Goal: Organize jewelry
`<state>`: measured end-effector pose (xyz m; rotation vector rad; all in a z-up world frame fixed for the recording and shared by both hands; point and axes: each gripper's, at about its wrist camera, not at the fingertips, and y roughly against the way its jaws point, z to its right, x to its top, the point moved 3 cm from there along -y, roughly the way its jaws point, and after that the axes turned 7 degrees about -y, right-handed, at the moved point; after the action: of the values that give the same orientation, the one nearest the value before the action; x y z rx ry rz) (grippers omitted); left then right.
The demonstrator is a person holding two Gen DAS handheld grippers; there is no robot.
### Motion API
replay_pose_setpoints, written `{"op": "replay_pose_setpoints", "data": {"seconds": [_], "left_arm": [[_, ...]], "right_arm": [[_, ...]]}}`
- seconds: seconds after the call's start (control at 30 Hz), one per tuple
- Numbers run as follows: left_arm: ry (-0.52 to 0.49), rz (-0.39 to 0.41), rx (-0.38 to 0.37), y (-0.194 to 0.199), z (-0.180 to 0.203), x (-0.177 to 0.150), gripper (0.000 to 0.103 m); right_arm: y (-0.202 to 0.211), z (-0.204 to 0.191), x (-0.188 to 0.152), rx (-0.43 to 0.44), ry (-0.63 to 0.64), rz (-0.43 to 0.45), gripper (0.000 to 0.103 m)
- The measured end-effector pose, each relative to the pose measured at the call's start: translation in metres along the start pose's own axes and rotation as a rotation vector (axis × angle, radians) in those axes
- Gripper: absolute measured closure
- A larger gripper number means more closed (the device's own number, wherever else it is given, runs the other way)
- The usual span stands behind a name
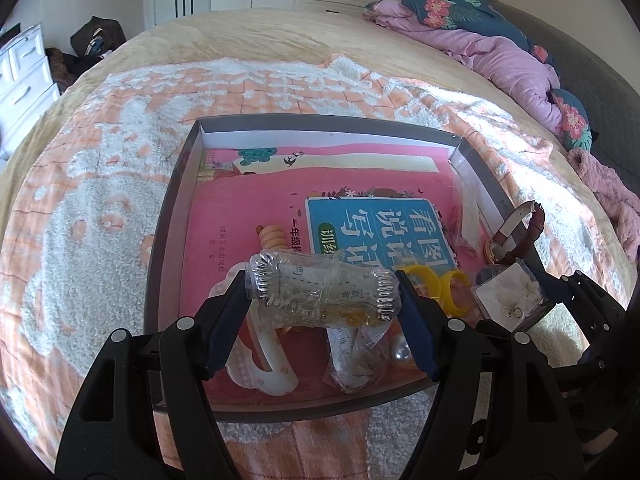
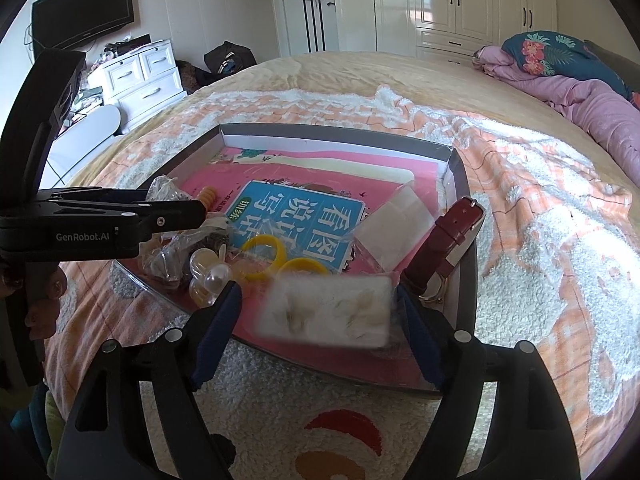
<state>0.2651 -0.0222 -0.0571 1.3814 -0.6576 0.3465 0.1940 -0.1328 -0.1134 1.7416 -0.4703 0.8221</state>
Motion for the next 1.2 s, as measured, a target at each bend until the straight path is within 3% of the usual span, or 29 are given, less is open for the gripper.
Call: {"op": "replay_pose_setpoints", "data": {"seconds": [0.73,0.8,0.93,1.07,1.1,1.2], "left_arm": [[0.002,0.022,0.012,0.014,0.003,0.006,0.039],[0.008,0.033,0.015,0.020,0.003,0.007,0.028],[0.008,0.053,0.023,0.032,0.004,0.009,0.026],[0.010,0.073,0.028,0.046,0.006,0.008,0.017],[0.010,0.078,0.030,0.050,0.007,0.008,0.010],[0.001,0.101,0.038,0.062,0.009,0.005,0.010]], "right_arm": [[0.031,0.004,0.005,0.006,-0.032,0.053,0.006],[0.037,0.005,0.007,0.005,-0.032,0.064,0.005],[0.051,0.007,0.008,-0.002,-0.033,0.085,0.005],[0.063,0.006,0.007,-0.006,-0.030,0.101,0.005],[0.067,0.006,0.006,-0.007,-0.027,0.104,0.005],[0.077,0.004,0.004,-0.007,-0.026,0.113,0.005]]}}
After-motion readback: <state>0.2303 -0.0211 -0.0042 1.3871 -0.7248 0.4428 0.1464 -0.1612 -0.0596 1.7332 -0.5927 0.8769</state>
